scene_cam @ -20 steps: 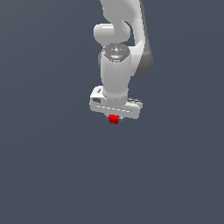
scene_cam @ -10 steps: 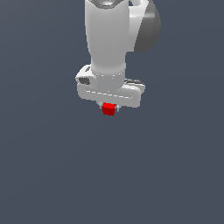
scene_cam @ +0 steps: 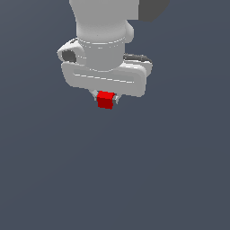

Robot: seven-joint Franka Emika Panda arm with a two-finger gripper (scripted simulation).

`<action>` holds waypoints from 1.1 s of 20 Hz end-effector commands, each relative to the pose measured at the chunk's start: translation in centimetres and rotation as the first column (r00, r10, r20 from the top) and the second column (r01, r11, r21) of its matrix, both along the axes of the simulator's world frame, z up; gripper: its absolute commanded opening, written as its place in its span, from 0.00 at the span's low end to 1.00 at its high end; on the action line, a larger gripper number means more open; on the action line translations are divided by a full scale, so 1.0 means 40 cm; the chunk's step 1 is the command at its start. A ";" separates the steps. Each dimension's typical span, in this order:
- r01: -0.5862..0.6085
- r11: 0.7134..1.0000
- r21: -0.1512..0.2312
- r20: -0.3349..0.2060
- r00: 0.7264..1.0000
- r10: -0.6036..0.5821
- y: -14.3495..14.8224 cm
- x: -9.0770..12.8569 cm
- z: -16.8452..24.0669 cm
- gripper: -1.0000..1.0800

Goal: Pick up the red cube and move it to a goal position.

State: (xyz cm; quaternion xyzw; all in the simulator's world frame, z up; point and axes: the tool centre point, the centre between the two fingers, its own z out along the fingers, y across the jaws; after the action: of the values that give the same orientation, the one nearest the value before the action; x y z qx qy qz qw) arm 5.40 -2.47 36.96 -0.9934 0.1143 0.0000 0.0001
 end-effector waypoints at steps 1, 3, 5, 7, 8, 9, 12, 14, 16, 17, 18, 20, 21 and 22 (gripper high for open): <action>0.000 1.000 0.000 0.000 1.000 0.000 -0.008 0.012 0.040 0.00; 0.000 1.000 0.000 0.000 1.000 0.000 -0.014 0.021 0.068 0.00; 0.000 1.000 0.000 0.000 1.000 0.000 -0.019 0.029 0.095 0.00; 0.000 1.000 0.000 0.000 1.000 0.000 -0.024 0.037 0.119 0.00; 0.000 1.000 0.000 0.000 1.000 0.000 -0.026 0.041 0.130 0.00; 0.000 1.000 0.000 0.000 1.000 0.000 -0.028 0.044 0.141 0.00; 0.000 1.000 0.000 0.000 1.000 0.000 -0.034 0.055 0.171 0.00; 0.000 1.000 0.000 0.000 1.000 0.000 -0.038 0.061 0.189 0.00; 0.000 1.000 0.000 0.000 1.000 0.000 -0.041 0.066 0.204 0.00; 0.000 1.000 0.000 0.000 1.000 0.000 -0.042 0.069 0.211 0.00; 0.000 1.000 0.000 0.000 1.000 0.000 -0.043 0.071 0.217 0.00; 0.000 1.000 0.000 0.000 1.000 0.000 -0.045 0.075 0.227 0.00; 0.000 1.000 0.000 0.000 1.000 0.000 -0.046 0.077 0.231 0.00; 0.000 1.000 0.000 0.000 1.000 0.000 -0.047 0.078 0.235 0.00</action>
State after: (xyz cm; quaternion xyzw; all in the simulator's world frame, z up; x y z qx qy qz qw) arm 8.43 -4.30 46.05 -0.9935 0.1142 0.0003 0.0001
